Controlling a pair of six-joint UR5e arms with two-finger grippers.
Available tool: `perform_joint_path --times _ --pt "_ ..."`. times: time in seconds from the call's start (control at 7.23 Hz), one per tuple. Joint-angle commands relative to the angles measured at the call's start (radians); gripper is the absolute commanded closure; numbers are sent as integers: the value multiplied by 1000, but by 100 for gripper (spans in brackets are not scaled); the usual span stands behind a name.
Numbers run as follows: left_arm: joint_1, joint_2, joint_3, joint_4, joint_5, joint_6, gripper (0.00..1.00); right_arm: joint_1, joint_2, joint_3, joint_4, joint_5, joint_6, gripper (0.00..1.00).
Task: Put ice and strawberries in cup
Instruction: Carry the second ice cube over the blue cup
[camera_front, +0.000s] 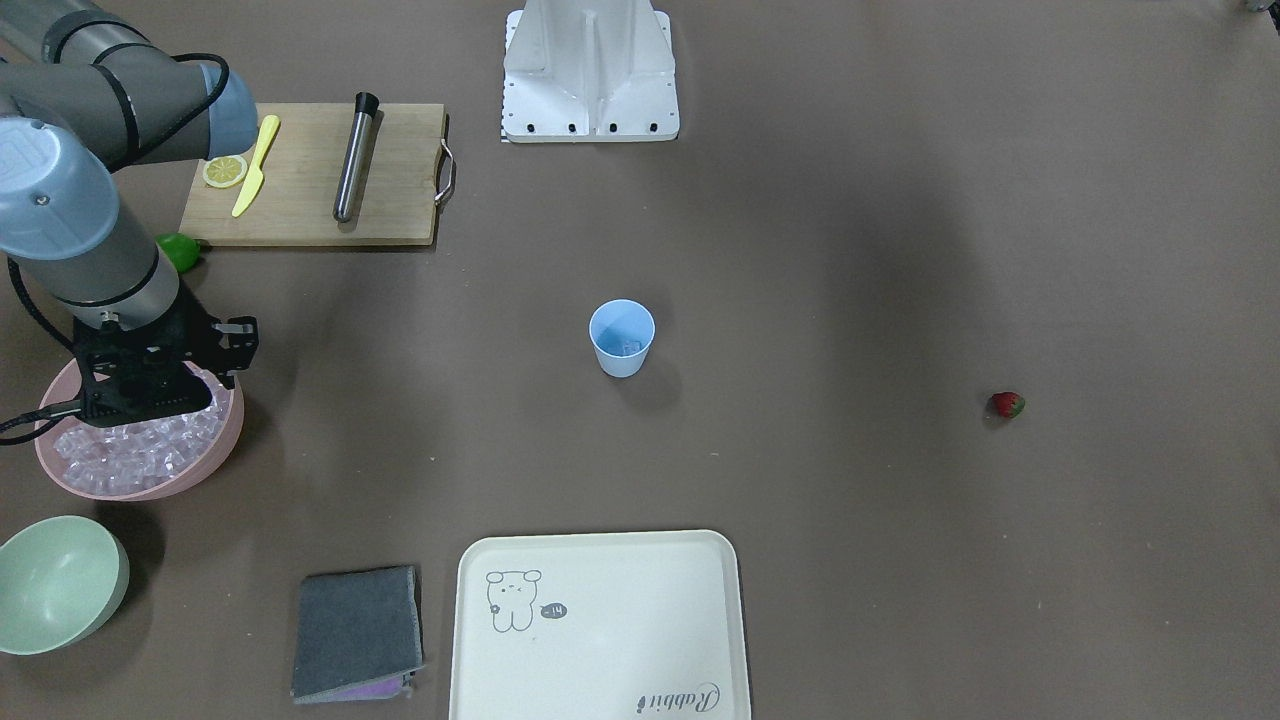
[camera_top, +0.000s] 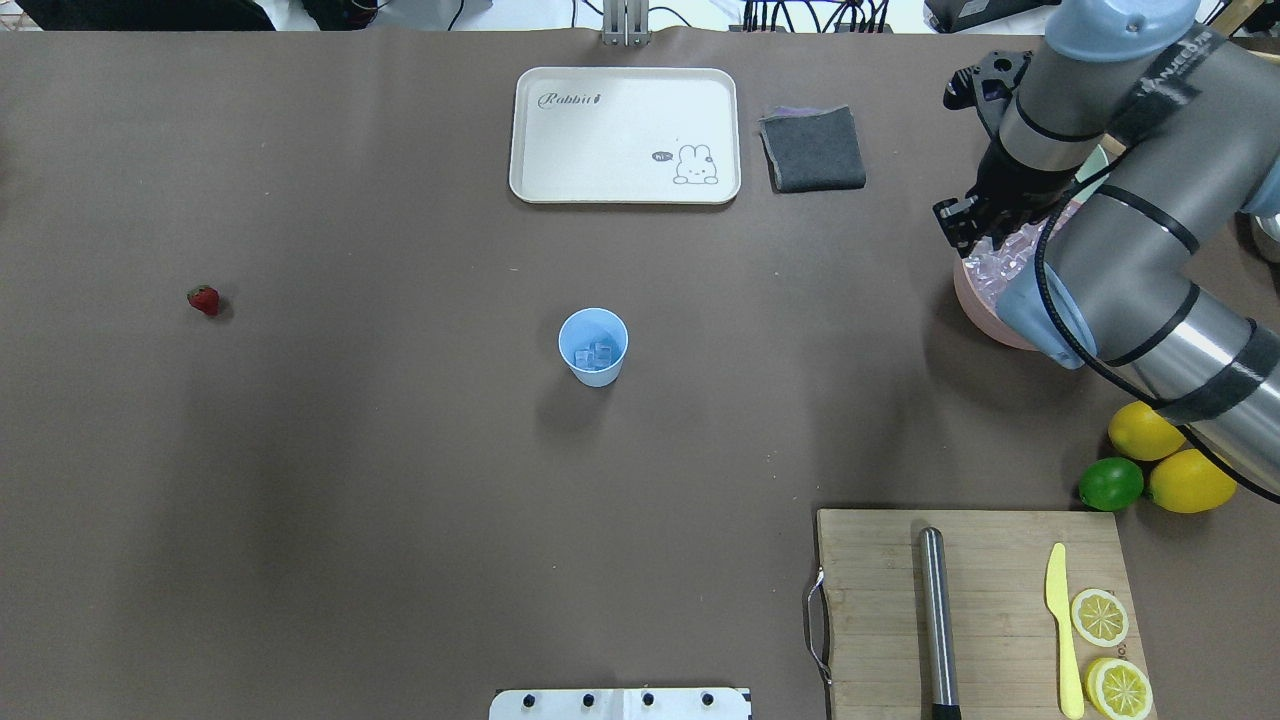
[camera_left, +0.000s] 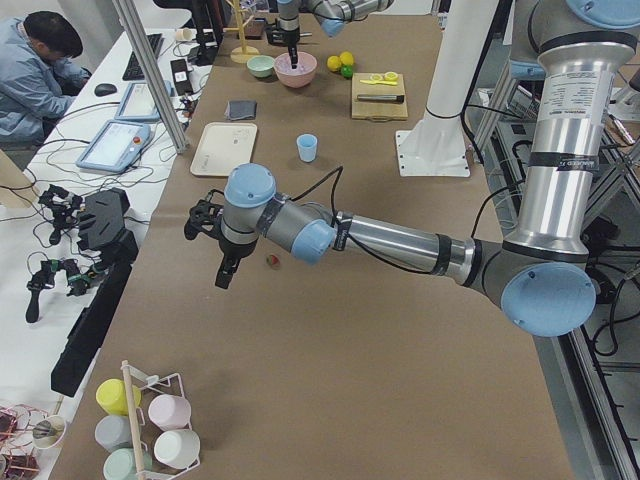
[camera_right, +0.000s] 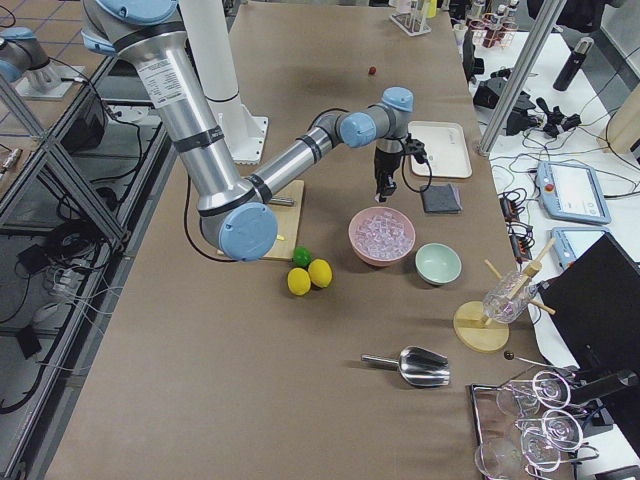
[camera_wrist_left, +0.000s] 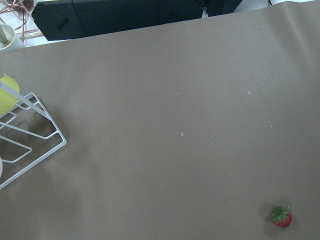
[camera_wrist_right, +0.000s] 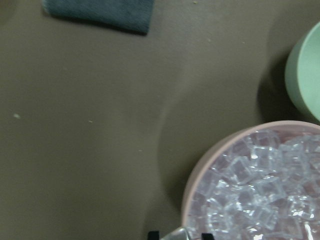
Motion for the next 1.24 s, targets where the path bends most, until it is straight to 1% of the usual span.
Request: perform_joint_path --times 0.0,0.14,0.28,0.41,0.69,0.83,1.11 --pt "7 0 2 0 2 0 2 -58 124 0 -44 20 159 100" --pt "15 -1 8 0 2 0 2 -108 176 -6 -41 10 247 100" --pt "15 -6 20 -2 2 0 2 -150 245 -32 -39 5 339 100" --pt "16 -8 21 -5 2 0 2 -196 296 -43 -38 -24 425 100" --pt "16 -9 28 -8 2 0 2 -262 357 -49 -33 -67 537 100" --pt "16 -9 27 -8 2 0 2 -297 367 -59 16 -102 551 100" --pt "16 -9 36 -8 2 2 2 -352 391 -133 112 -180 594 100"
